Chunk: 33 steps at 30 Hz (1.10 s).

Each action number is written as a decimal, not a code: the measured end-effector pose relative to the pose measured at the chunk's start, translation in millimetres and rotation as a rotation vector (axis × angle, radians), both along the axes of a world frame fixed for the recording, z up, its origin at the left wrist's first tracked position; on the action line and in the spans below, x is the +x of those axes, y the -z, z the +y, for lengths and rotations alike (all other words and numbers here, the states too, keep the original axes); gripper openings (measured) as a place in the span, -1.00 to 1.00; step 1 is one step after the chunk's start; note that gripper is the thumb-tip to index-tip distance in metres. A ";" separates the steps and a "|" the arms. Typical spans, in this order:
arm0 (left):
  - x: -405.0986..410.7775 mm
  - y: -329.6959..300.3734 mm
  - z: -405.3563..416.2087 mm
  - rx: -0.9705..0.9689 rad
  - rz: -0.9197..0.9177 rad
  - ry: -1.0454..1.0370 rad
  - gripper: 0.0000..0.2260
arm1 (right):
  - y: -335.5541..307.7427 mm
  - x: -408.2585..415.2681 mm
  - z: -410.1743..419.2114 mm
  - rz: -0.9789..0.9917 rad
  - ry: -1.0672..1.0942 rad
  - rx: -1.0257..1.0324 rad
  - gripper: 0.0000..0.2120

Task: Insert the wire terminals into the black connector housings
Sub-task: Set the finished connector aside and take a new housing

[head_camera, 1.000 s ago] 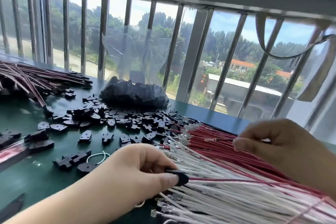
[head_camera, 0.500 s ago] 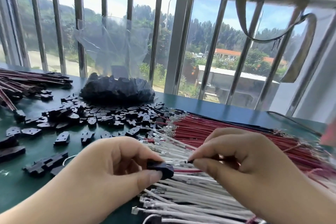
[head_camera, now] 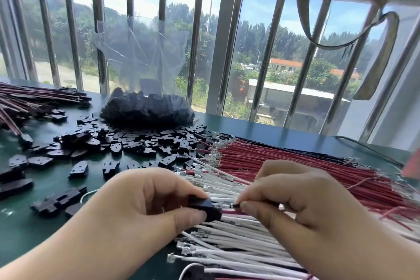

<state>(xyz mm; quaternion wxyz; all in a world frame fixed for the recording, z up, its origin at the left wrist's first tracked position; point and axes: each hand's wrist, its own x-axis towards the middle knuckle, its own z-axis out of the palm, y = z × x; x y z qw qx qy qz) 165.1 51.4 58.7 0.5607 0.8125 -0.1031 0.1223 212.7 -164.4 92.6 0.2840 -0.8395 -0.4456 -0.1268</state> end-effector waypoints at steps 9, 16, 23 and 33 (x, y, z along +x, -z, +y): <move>-1.7 -3.6 -1.3 -0.195 0.059 0.156 -0.48 | 1.5 -6.5 -3.4 -0.511 0.077 -0.026 -0.90; -1.5 -3.0 0.3 -0.198 0.035 0.147 -0.49 | -1.0 -7.9 -3.0 -0.403 0.039 0.030 -0.77; -5.8 -8.4 -9.9 -0.228 0.051 0.240 -0.63 | 5.0 -12.9 4.9 -0.440 -0.024 0.029 -0.82; -6.6 -9.7 -16.5 -0.170 0.039 0.022 -0.85 | -6.1 2.0 -2.0 0.162 -0.038 0.017 -0.91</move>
